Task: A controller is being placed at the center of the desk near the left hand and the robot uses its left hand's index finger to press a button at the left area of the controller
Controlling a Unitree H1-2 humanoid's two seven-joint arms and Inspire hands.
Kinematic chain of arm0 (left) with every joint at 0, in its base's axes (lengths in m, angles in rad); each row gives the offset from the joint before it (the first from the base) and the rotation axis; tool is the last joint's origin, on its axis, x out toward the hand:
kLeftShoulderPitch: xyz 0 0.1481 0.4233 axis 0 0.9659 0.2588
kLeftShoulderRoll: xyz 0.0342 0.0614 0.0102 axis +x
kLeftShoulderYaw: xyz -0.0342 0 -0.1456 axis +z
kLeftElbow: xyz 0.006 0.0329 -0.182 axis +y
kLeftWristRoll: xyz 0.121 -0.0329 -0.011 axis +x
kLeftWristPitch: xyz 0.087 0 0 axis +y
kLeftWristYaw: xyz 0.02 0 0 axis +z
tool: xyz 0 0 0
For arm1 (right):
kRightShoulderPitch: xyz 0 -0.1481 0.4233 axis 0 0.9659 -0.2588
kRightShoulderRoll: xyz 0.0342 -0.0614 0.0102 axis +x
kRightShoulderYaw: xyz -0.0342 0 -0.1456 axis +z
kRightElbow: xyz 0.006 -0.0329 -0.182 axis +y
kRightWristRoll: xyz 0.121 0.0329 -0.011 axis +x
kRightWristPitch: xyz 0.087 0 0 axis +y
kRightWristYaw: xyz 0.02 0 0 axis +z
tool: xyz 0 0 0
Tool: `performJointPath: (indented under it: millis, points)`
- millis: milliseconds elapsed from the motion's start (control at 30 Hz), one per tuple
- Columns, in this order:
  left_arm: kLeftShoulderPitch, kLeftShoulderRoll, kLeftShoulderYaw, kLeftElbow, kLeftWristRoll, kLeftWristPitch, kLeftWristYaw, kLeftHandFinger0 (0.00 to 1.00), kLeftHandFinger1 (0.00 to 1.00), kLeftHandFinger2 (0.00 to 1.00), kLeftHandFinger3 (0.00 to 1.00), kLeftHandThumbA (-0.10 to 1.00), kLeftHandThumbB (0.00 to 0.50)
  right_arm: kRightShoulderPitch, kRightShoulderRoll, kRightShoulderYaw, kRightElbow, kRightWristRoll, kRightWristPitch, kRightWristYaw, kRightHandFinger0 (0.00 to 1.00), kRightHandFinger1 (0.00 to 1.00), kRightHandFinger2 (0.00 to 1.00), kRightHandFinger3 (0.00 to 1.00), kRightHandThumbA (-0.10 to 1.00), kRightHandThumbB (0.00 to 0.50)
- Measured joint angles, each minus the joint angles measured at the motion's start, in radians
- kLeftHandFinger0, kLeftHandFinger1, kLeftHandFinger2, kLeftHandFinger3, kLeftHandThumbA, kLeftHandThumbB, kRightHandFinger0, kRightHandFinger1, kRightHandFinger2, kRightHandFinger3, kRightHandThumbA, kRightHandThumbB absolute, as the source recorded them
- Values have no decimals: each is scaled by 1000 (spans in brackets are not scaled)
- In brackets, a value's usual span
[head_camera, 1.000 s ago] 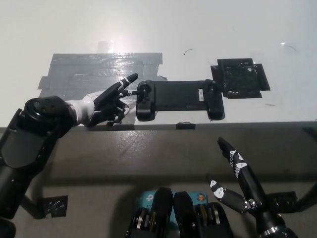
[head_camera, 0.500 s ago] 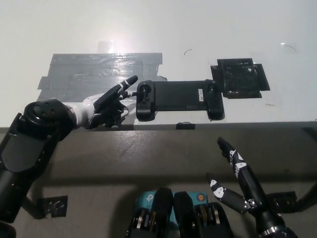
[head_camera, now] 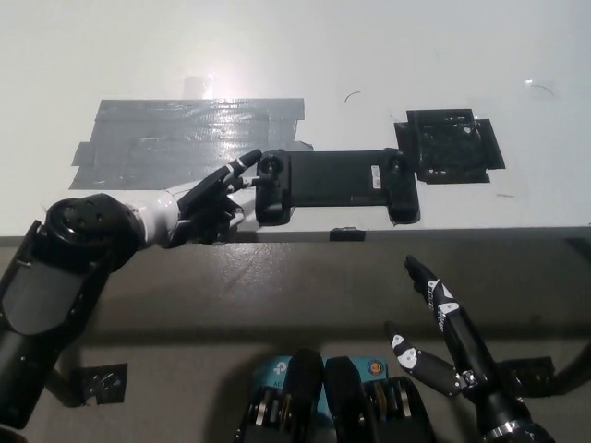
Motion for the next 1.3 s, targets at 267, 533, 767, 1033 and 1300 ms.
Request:
performJointPath:
  millis: [267, 533, 767, 1033, 1300]
  points:
    - [25, -1, 3, -23, -12, 0, -16, 15, 0, 54, 1000, 1000, 355, 0, 1, 0, 0, -8, 0, 0, 1000, 1000, 1000, 1000, 518, 266]
    - [65, -11, 24, -37, -24, -8, -15, 0, 0, 123, 1000, 1000, 374, 1, 0, 1, 0, -9, 0, 0, 995, 1000, 1000, 1000, 517, 265]
    - [68, -12, 33, -43, -29, -7, -15, 0, 0, 87, 1000, 1000, 379, 1, 1, 1, 3, -9, 0, 0, 994, 1000, 1000, 1000, 511, 269]
    - [141, 1, 51, -306, -91, 0, -16, 15, 8, 215, 1000, 1000, 358, 2, 1, 1, 5, -9, 0, 1, 993, 1000, 1000, 1000, 500, 265]
    - [335, -14, 138, -635, -171, -1, 18, 438, 95, 103, 1000, 1000, 363, 13, 1, 1, 18, -9, 0, 1, 991, 1000, 1000, 1000, 481, 264]
